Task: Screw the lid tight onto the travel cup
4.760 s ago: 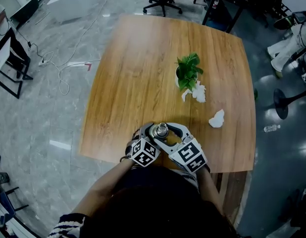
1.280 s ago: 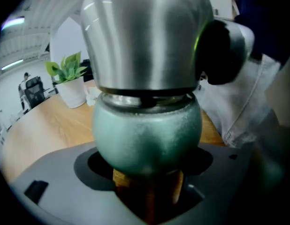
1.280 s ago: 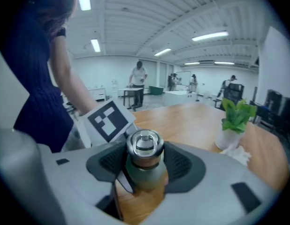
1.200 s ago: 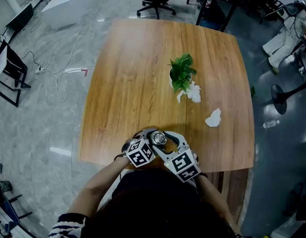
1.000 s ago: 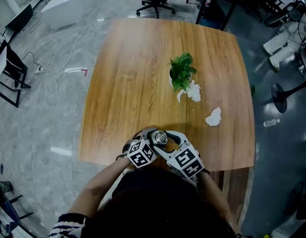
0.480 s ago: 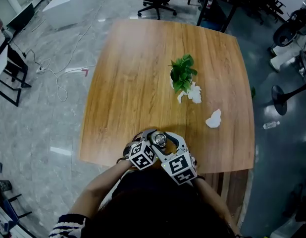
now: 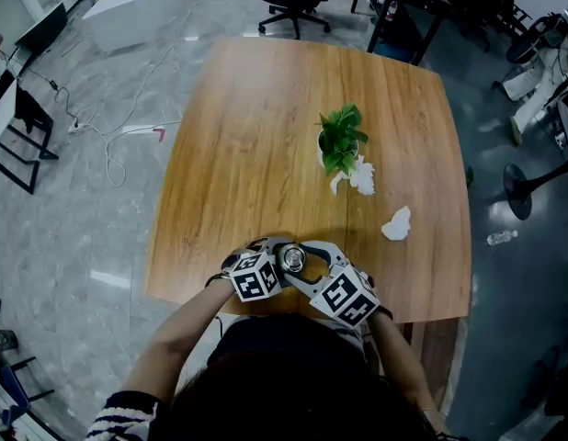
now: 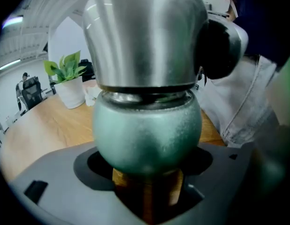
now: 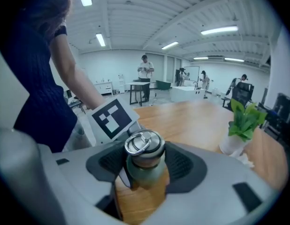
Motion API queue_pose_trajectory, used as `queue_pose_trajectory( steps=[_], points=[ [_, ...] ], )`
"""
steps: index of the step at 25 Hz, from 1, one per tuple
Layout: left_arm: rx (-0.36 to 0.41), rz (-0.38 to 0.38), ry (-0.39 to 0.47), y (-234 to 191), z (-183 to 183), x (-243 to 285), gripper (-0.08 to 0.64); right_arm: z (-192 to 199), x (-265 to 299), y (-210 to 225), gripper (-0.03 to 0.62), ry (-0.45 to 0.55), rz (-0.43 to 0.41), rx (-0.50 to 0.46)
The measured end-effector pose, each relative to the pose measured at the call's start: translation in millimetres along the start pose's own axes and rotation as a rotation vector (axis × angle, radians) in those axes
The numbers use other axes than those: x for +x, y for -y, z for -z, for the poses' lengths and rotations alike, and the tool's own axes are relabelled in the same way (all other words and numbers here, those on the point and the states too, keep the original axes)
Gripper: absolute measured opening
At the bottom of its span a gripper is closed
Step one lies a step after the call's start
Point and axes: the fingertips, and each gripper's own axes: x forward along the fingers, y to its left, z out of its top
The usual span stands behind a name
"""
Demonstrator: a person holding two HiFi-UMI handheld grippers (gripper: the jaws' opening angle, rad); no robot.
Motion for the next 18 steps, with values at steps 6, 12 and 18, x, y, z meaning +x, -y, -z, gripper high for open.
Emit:
queue_pose_trajectory(
  steps=[6,12,18],
  points=[
    [-0.130,-0.136,-0.018,-6,0,0,0.380,0,-3,6,0.254,0.079,0.241,0.160],
    [-0.120,-0.109,0.019,-5,2,1,0.379,6,-2,0,0.254,0.036,0.089,0.164],
    [-0.056,-0.040,0.018,-3,2,-1,0.380,6,1,2,0.253,0.008,0.008,-0.004]
  ],
)
